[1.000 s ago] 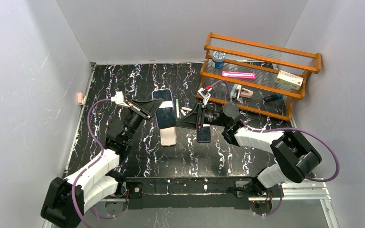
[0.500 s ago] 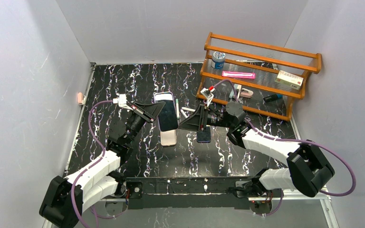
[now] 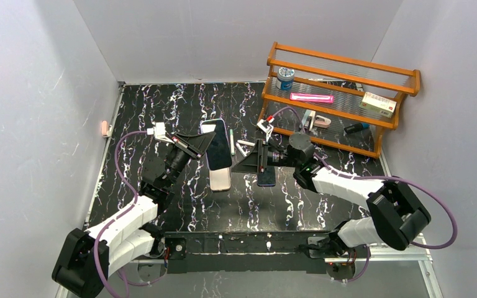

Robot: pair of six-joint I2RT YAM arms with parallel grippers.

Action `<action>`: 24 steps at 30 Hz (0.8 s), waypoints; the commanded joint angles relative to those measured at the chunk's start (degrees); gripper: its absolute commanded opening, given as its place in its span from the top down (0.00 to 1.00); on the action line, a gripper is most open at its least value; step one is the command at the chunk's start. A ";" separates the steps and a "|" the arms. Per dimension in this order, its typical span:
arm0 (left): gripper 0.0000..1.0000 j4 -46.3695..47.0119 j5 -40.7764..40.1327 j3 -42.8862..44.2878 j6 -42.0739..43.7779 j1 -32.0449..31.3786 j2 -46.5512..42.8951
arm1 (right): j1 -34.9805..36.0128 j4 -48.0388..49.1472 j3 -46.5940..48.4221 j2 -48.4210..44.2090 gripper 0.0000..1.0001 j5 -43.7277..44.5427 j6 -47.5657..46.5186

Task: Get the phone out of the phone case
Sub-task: Remove the phone case from the phone.

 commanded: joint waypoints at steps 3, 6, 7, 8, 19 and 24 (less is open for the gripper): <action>1.00 4.47 -0.94 3.06 -0.59 -0.20 -1.62 | 0.68 10.49 2.22 3.26 0.47 -3.36 5.20; 1.00 4.77 -0.53 3.00 -1.32 -0.20 -1.48 | 0.69 12.21 2.87 4.17 0.47 -3.69 6.11; 1.00 4.96 -0.35 2.95 -1.58 -0.20 -1.44 | 0.66 12.28 3.26 4.48 0.47 -3.78 6.18; 1.00 5.11 -0.15 2.89 -1.82 -0.20 -1.44 | 0.75 12.69 3.46 4.81 0.47 -3.72 6.43; 1.00 7.66 1.57 1.64 -7.52 -0.20 -1.69 | 0.44 17.84 4.53 7.30 0.47 -2.23 7.76; 1.00 8.82 3.29 0.94 -10.78 -0.20 -2.78 | -0.50 20.26 4.52 8.03 0.47 -1.98 7.63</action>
